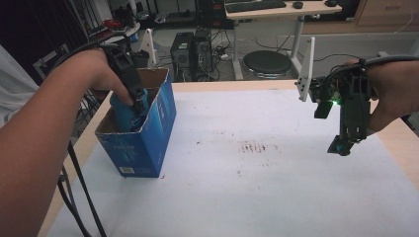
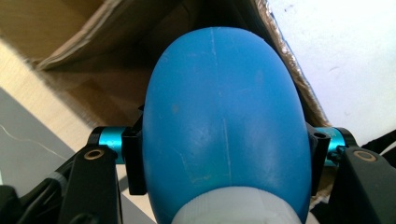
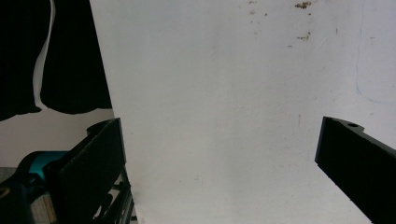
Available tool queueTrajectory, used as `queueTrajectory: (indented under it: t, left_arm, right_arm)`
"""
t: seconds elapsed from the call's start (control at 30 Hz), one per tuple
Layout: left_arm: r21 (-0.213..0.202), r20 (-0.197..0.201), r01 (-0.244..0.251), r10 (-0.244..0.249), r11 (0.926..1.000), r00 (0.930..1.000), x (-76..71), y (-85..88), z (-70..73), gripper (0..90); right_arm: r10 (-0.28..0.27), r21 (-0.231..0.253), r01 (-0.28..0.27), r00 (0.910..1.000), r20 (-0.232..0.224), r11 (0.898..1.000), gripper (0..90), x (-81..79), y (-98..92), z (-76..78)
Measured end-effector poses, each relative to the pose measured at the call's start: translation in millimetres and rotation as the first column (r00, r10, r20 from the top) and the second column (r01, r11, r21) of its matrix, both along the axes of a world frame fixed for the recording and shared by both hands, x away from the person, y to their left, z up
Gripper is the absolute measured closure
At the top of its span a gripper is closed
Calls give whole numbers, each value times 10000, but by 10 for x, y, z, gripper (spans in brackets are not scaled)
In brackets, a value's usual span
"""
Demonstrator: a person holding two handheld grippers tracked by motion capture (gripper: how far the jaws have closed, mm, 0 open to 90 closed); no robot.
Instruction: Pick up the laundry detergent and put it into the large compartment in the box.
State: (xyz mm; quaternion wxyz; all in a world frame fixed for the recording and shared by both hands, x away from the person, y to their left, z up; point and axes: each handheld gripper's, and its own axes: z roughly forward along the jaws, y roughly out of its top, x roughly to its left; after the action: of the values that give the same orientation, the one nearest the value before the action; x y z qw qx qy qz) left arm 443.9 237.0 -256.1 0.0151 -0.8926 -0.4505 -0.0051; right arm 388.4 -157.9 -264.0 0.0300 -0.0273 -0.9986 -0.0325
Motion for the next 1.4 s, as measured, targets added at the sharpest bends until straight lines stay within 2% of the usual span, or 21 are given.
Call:
queueTrajectory:
  t: [0.07,0.23,0.3,0.53,0.63,0.73,0.8,0.9,1.1,1.3,1.4]
  left_arm:
    - [43,-78,321,-321,9995,9995,2,10,-37,375]
    - [104,-88,694,-693,9975,9976,-9,23,-118,375]
    - [113,-78,1000,-999,9949,9950,-8,26,-154,375]
    - [89,-163,1439,-1438,9896,9895,-3,33,-255,375]
    - [140,-143,1690,-1688,9855,9855,-6,45,-283,375]
    - [115,-112,2140,-2139,9768,9768,-8,59,-306,375]
    - [57,-136,2219,-2218,9751,9750,-6,81,-328,375]
    - [-82,-51,2185,-2186,9758,9758,-2,100,-332,375]
    - [-83,-42,2388,-2388,9710,9711,1,69,-343,373]
    - [-273,-30,2317,-2319,9724,9727,22,97,-342,372]
    - [-224,32,2368,-2368,9713,9715,25,113,-333,370]
  right_arm:
    - [-27,5,27,10000,-14,10000,8,1,2,-5]
    - [16,-38,-16,10000,-13,10000,8,5,2,-14]
    - [-44,-43,45,10000,11,10000,8,5,4,-17]
    - [19,-37,-19,10000,-4,10000,8,14,6,-33]
    - [-47,-69,47,10000,-20,10000,8,8,4,-37]
    - [-21,-70,21,10000,15,10000,8,14,-1,-40]
    - [30,-39,-30,10000,26,10000,8,19,-5,-42]
    - [1,-47,-1,10000,8,10000,8,24,-11,-50]
    - [-21,-62,21,10000,-17,10000,8,27,-2,-60]
    - [-80,-12,80,10000,-33,10000,8,22,-13,-54]
    - [-190,16,190,9998,-38,9998,8,32,-42,-50]
